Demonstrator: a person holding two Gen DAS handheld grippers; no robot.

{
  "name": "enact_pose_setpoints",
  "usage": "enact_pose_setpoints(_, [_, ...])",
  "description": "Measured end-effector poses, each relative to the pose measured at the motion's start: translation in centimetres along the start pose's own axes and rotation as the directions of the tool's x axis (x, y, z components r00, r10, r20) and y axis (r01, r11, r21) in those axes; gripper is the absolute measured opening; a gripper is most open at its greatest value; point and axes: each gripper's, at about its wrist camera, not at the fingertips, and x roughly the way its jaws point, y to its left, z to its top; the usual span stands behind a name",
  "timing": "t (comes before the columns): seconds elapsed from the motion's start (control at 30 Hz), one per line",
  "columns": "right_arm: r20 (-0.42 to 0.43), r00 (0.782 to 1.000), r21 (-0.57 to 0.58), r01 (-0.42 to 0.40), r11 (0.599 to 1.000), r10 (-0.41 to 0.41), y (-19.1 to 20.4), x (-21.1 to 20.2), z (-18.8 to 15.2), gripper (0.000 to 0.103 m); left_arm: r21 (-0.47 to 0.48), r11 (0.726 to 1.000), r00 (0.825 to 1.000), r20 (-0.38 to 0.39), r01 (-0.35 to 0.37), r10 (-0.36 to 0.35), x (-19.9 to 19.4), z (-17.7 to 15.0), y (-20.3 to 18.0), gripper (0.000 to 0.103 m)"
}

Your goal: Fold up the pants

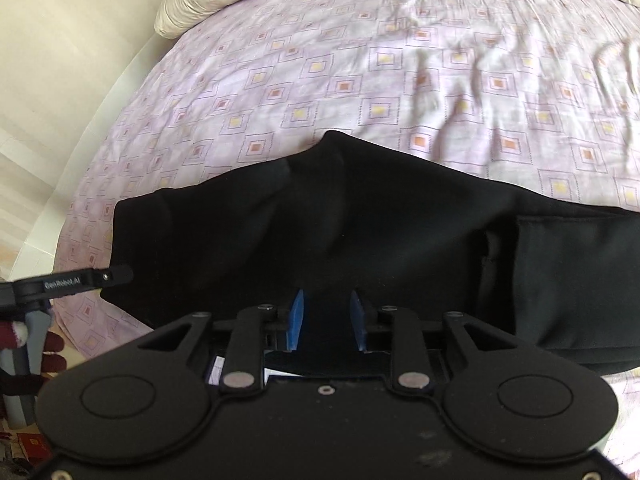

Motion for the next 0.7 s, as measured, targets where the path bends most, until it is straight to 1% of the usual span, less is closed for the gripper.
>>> enact_pose_setpoints(0.03, [-0.003,1.000,-0.001,0.007,1.000,-0.007,0.1,0.2,0.2,0.029,-0.005,1.000,1.000,-0.016,0.002,-0.002,0.5,-0.1,0.4,0.082])
enact_pose_setpoints(0.1, [-0.008,1.000,0.003,0.018,1.000,-0.018,0.3,0.4,0.5,0.029,-0.035,0.999,0.998,-0.050,0.034,-0.035,1.6,-0.3,1.1,0.083])
enact_pose_setpoints(0.13, [-0.011,1.000,0.006,0.022,1.000,-0.022,0.4,0.5,0.7,0.029,-0.044,0.998,0.998,-0.050,0.047,-0.049,1.9,-0.5,1.3,0.085])
enact_pose_setpoints(0.17, [-0.013,1.000,0.007,0.026,1.000,-0.026,0.3,0.4,0.7,0.029,-0.047,0.997,0.997,-0.040,0.060,-0.062,2.1,-0.6,1.4,0.090])
enact_pose_setpoints(0.2, [-0.014,0.999,0.006,0.029,1.000,-0.029,0.3,0.5,0.8,0.030,-0.047,0.996,0.996,-0.038,0.076,-0.078,2.2,-0.7,1.3,0.099])
enact_pose_setpoints(0.23, [-0.015,0.999,0.006,0.032,0.999,-0.032,0.3,0.6,0.9,0.030,-0.042,0.995,0.995,-0.040,0.091,-0.092,2.4,-0.8,1.1,0.101])
enact_pose_setpoints(0.27, [-0.017,0.999,0.008,0.035,0.999,-0.035,0.5,0.8,1.1,0.030,-0.034,0.995,0.994,-0.044,0.096,-0.097,2.6,-0.8,0.9,0.102])
enact_pose_setpoints(0.33, [-0.020,0.999,0.011,0.039,0.999,-0.038,0.6,1.3,1.6,0.030,-0.024,0.997,0.996,-0.060,0.067,-0.068,3.0,-0.5,0.4,0.102])
enact_pose_setpoints(0.37, [-0.020,0.999,0.012,0.041,0.999,-0.041,0.5,1.7,1.9,0.030,-0.028,0.998,0.996,-0.062,0.063,-0.065,3.0,-0.3,0.2,0.102])
enact_pose_setpoints(0.43, [-0.016,0.999,0.014,0.047,0.999,-0.047,0.6,2.4,2.8,0.030,-0.058,0.994,0.995,-0.043,0.088,-0.091,2.9,0.1,0.5,0.102])
enact_pose_setpoints(0.47, [-0.011,0.999,0.016,0.049,0.999,-0.049,0.7,2.7,3.2,0.030,-0.076,0.992,0.994,-0.031,0.101,-0.103,2.7,0.2,0.7,0.100])
enact_pose_setpoints(0.5, [-0.004,0.999,0.017,0.051,0.999,-0.051,0.8,3.0,3.7,0.030,-0.088,0.992,0.995,-0.026,0.094,-0.096,2.7,0.3,0.8,0.091])
enact_pose_setpoints(0.53, [0.001,0.999,0.018,0.054,0.998,-0.054,0.9,3.3,4.2,0.030,-0.085,0.994,0.998,-0.027,0.063,-0.065,2.7,0.4,0.7,0.083])
enact_pose_setpoints(0.57, [0.010,0.998,0.019,0.061,0.998,-0.061,1.0,3.8,4.9,0.030,-0.071,0.997,0.999,-0.024,0.020,-0.022,2.6,0.4,0.6,0.065])
enact_pose_setpoints(0.6, [0.020,0.998,0.018,0.067,0.998,-0.067,1.1,4.1,5.4,0.030,-0.060,0.998,1.000,-0.017,0.000,-0.001,2.4,0.4,0.5,0.055])
enact_pose_setpoints(0.63, [0.032,0.997,0.016,0.071,0.997,-0.072,1.1,4.4,6.0,0.030,-0.060,0.998,1.000,-0.012,-0.004,0.004,2.2,0.3,0.6,0.050])
enact_pose_setpoints(0.67, [0.044,0.996,0.010,0.079,0.997,-0.079,1.3,4.8,6.6,0.029,-0.064,0.998,1.000,-0.002,-0.002,0.002,1.9,0.2,0.8,0.038])
enact_pose_setpoints(0.7, [0.049,0.995,0.002,0.090,0.996,-0.090,1.4,5.3,7.2,0.028,-0.069,0.998,1.000,0.006,0.008,-0.008,1.6,0.2,1.0,0.029])
